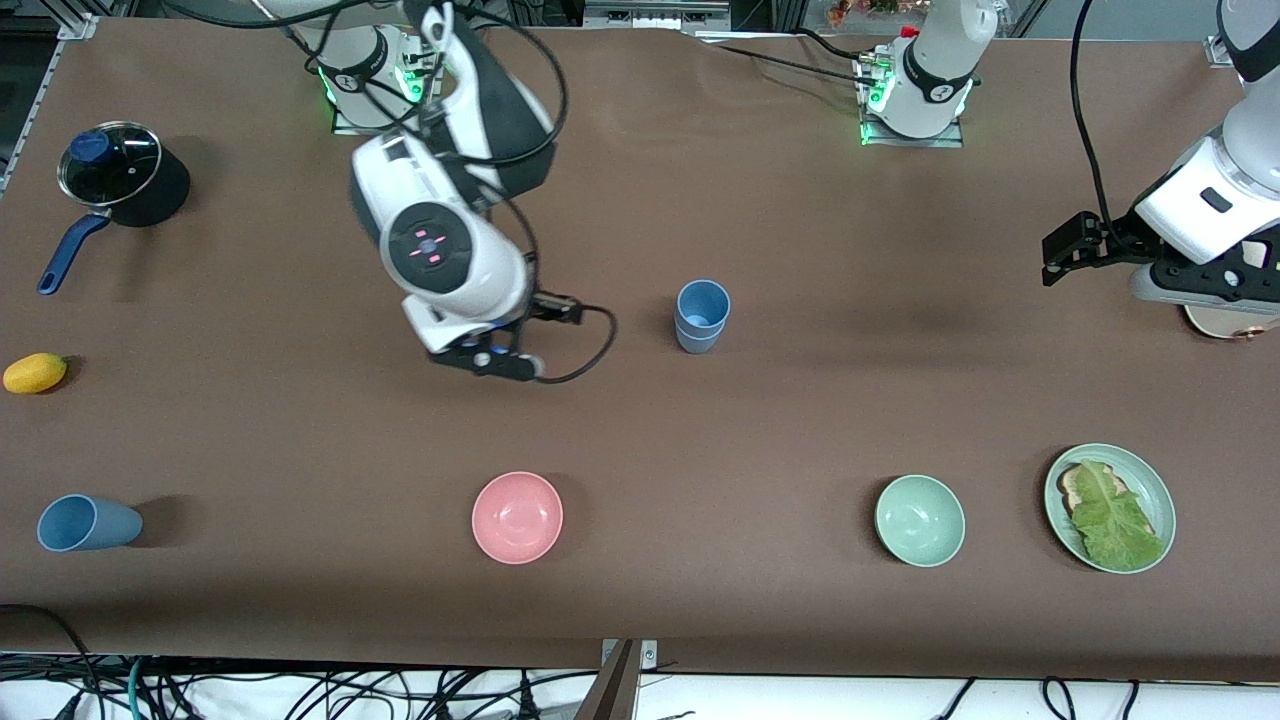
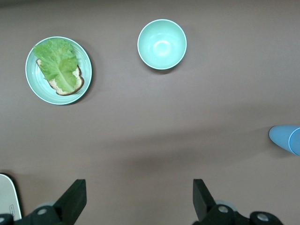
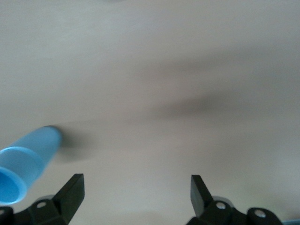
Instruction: Stack blue cups with both arms
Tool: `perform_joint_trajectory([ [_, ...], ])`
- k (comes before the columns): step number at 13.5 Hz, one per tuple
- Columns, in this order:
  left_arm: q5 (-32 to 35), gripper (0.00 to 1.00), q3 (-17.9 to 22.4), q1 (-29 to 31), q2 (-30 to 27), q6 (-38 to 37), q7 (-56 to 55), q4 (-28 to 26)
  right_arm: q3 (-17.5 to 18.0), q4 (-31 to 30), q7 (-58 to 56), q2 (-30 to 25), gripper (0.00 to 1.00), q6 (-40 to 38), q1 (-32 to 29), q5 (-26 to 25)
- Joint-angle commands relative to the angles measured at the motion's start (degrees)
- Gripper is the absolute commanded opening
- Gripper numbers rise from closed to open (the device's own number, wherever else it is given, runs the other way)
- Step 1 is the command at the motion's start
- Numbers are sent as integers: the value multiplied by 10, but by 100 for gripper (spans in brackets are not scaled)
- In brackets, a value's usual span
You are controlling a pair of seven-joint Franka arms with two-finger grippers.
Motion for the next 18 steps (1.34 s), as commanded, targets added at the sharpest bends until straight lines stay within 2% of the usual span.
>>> perform_joint_trajectory([
  [1,-10,100,0,4,-2,-9,14,5,-56,-69,-71,-46,100,-4,5,-3],
  [2,-10,100,0,3,-2,-9,14,5,-78,-85,-96,-59,100,1,5,-5],
  [3,-10,100,0,4,-2,-9,14,5,-85,-116,-114,-77,100,12,-3,-12],
  [5,-10,100,0,3,-2,-9,14,5,-77,-198,-136,-138,100,51,-52,-53],
  [6,-10,100,0,3,-2,-9,14,5,-67,-239,-149,-167,100,79,-77,-72],
  [8,-10,100,0,3,-2,-9,14,5,-9,-300,-188,-222,100,120,-175,-114],
  [10,-10,100,0,3,-2,-9,14,5,48,-307,-233,-260,100,120,-252,-144],
  [12,-10,100,0,3,-2,-9,14,5,101,-307,-234,-301,100,107,-322,-144],
  [14,-10,100,0,3,-1,-9,14,5,111,-306,-238,-349,100,88,-348,-144],
  [16,-10,100,0,4,-2,-9,14,5,124,-288,-239,-388,100,19,-374,-139],
  [18,-10,100,0,4,-1,-9,14,5,123,-278,-238,-395,100,2,-371,-146],
])
